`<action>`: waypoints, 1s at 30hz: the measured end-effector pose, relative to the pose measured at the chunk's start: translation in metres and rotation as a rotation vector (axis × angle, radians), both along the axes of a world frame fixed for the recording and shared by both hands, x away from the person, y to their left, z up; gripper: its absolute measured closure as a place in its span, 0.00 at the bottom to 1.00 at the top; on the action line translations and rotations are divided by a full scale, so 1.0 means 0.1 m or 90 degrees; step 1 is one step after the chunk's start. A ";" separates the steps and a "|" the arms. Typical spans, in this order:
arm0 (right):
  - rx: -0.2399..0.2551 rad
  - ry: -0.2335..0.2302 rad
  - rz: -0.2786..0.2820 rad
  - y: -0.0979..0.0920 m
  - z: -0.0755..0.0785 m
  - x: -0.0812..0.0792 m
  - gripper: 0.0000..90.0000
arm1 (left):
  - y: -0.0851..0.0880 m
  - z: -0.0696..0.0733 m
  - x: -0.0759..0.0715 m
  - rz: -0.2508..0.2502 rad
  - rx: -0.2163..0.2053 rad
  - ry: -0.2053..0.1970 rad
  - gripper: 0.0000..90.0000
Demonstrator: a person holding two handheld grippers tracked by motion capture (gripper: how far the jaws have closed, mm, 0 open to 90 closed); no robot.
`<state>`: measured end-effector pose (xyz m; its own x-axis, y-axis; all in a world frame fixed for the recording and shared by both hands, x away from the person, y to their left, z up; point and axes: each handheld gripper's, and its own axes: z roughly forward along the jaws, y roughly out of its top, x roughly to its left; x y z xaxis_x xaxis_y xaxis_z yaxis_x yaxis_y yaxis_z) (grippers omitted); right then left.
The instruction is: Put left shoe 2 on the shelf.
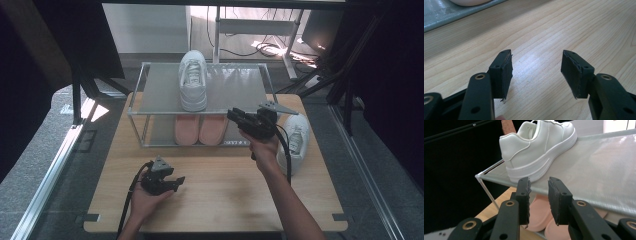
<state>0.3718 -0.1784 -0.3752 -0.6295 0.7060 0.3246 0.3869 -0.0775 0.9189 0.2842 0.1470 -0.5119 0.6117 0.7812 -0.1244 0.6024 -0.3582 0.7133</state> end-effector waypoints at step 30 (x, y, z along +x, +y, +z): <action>-0.063 -0.008 -0.017 -0.46 -0.61 -0.63 0.75 | -0.02 0.01 -0.02 0.001 -0.004 0.000 0.48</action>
<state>0.3085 -0.2245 -0.4358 -0.6136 0.7509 0.2443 0.3744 0.0042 0.9272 0.2823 0.1453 -0.5109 0.6104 0.7816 -0.1284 0.6028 -0.3532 0.7155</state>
